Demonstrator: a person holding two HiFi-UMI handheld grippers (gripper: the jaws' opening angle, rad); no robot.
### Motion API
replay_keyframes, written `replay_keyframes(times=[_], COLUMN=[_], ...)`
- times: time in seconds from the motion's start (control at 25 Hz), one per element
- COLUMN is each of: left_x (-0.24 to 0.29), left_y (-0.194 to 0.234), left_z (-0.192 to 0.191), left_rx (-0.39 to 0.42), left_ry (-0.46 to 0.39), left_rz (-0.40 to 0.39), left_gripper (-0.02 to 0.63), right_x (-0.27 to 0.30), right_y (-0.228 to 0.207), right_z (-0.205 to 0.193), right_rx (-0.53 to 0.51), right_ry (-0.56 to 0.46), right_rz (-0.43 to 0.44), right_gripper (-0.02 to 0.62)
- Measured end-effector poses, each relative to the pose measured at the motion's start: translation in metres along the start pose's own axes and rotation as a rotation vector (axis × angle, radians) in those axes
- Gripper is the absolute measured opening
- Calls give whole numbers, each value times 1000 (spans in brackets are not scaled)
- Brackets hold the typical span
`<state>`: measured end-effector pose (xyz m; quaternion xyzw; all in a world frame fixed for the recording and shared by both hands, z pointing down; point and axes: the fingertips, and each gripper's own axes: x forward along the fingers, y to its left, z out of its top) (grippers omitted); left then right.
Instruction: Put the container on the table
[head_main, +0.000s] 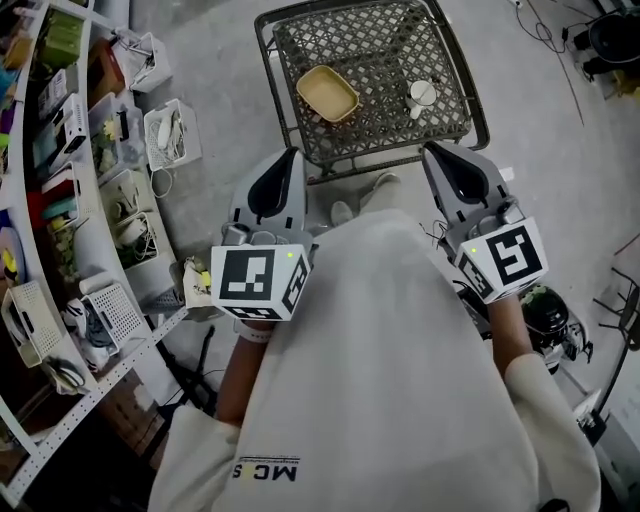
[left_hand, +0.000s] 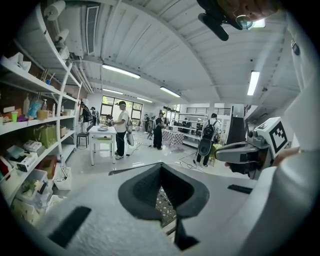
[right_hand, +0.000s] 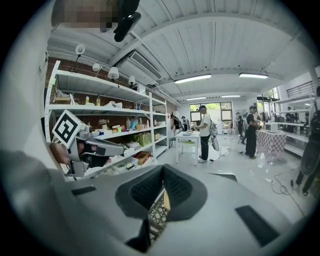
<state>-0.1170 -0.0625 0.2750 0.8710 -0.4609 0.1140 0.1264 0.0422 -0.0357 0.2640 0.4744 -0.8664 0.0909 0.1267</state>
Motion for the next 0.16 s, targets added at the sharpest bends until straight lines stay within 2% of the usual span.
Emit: replay_keyframes(times=[0.16], left_x=[2], left_y=[-6], left_z=[1], left_rx=[7], left_ry=[-2], left_rz=[-15], left_gripper=[23], right_x=[-4], right_y=[0], right_z=[-2], right_rx=[-3], right_ry=[2], right_rz=[-7], right_gripper=[18])
